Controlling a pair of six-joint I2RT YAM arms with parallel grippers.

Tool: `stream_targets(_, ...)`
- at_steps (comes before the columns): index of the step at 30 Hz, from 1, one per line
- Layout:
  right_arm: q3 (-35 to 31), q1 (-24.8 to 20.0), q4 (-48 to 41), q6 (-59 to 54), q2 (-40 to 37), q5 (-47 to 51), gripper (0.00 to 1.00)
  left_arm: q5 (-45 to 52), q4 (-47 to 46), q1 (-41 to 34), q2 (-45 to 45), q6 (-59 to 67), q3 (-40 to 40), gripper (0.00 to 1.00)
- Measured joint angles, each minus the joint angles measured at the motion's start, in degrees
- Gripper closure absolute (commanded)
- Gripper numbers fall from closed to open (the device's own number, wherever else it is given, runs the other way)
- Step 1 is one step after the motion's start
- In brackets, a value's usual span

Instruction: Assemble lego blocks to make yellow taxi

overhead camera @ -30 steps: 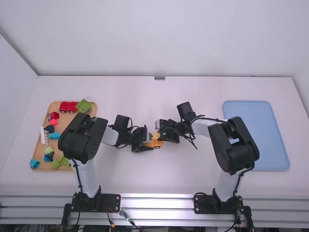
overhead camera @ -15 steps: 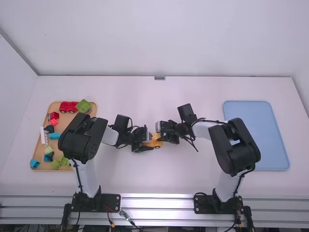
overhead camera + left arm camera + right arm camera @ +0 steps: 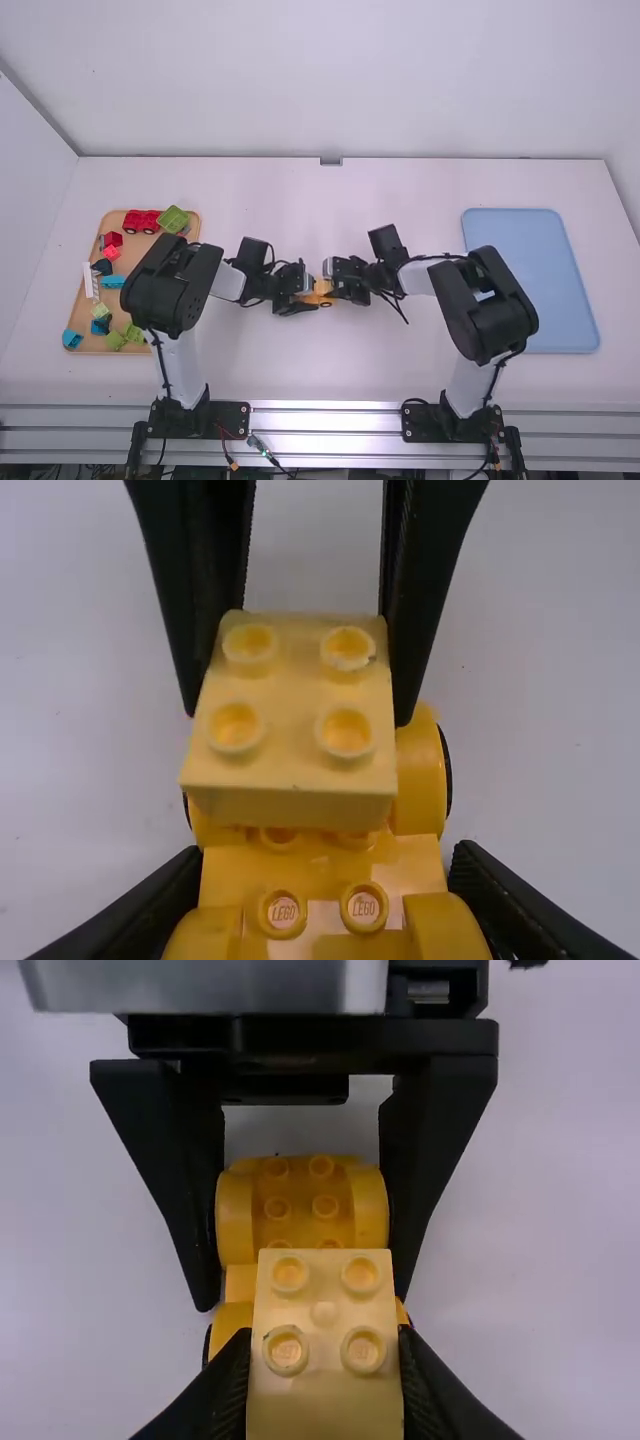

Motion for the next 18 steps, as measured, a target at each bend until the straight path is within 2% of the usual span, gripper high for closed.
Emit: stream_targets(18, -0.2, 0.7, -1.3, 2.4, 0.0, -0.1, 0.72, 0.7, -1.8, 0.0, 0.0, 2.2, 0.0, 0.4)
